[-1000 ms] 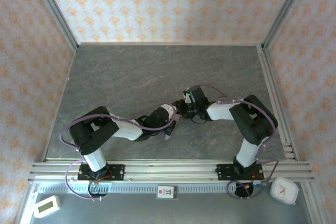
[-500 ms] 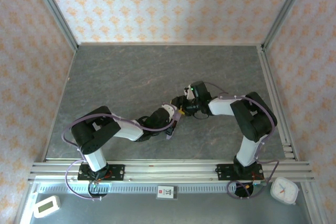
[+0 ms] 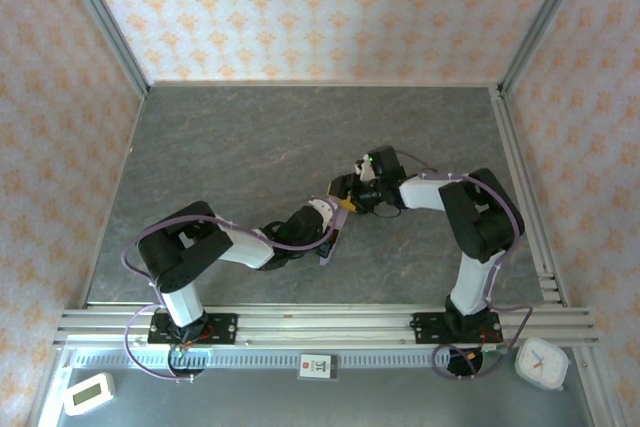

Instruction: Fold a paper plane with a square sheet of paper (pick it up from the middle)

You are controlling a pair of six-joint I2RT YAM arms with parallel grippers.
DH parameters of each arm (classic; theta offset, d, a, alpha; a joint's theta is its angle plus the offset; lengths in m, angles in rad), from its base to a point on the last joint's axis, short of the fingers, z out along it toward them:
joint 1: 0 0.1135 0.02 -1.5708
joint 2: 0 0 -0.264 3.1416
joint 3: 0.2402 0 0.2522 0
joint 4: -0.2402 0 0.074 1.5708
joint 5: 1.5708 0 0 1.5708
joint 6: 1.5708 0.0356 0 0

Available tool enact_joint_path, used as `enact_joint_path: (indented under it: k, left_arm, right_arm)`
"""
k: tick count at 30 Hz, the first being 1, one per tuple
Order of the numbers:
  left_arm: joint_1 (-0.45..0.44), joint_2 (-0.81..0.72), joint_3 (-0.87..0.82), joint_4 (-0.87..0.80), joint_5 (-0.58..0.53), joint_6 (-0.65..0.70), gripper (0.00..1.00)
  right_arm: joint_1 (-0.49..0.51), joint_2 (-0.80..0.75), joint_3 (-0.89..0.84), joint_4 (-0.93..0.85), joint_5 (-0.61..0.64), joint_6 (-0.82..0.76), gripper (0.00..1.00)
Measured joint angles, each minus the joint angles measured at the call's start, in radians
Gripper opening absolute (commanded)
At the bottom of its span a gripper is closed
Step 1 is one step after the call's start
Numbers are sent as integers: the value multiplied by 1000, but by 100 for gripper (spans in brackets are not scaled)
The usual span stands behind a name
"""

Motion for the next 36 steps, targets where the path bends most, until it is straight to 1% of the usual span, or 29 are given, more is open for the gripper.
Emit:
enact_joint_path:
  k: [9, 13, 15, 17, 19, 22, 24, 25, 29, 31, 32, 34, 35, 36]
  left_arm:
    - [0, 2, 0, 3, 3, 0, 0]
    - [0, 0, 1, 3, 3, 0, 0]
    - [0, -6, 4, -6, 7, 0, 0]
    - [0, -24, 12, -43, 27, -8, 0]
    - [-5, -57, 14, -105, 57, -24, 0]
    - [-6, -133, 14, -198, 99, -58, 21]
    - [4, -211, 14, -223, 103, -101, 29]
    - [18, -258, 13, -224, 107, -125, 31]
    - [129, -393, -23, -172, 129, -217, 35]
    - [194, -407, -53, -151, 148, -260, 34]
    - [213, -396, -60, -150, 156, -271, 34]
    - [233, -344, -65, -150, 186, -290, 33]
    - [235, -317, -65, -150, 202, -293, 33]
    - [235, -286, -65, -150, 220, -295, 32]
  right_arm:
    - [-73, 34, 54, -46, -30, -26, 60]
    - [-140, 34, 60, -47, -14, -42, 59]
    - [-171, 23, 59, -51, 18, -51, 59]
    - [-203, -6, 43, -51, 86, -67, 58]
    - [-235, -66, -2, -50, 138, -70, 58]
    - [-246, -219, -125, -30, 183, -59, 57]
    - [-234, -334, -214, -19, 200, -43, 57]
    - [-226, -395, -261, -11, 208, -31, 57]
    - [-198, -594, -420, 6, 236, 23, 56]
    - [-181, -679, -489, 11, 253, 53, 56]
    - [-172, -708, -512, 11, 256, 65, 55]
    - [-148, -750, -553, 15, 270, 89, 49]
    - [-140, -761, -566, 19, 272, 98, 44]
    - [-131, -769, -581, 24, 276, 106, 35]
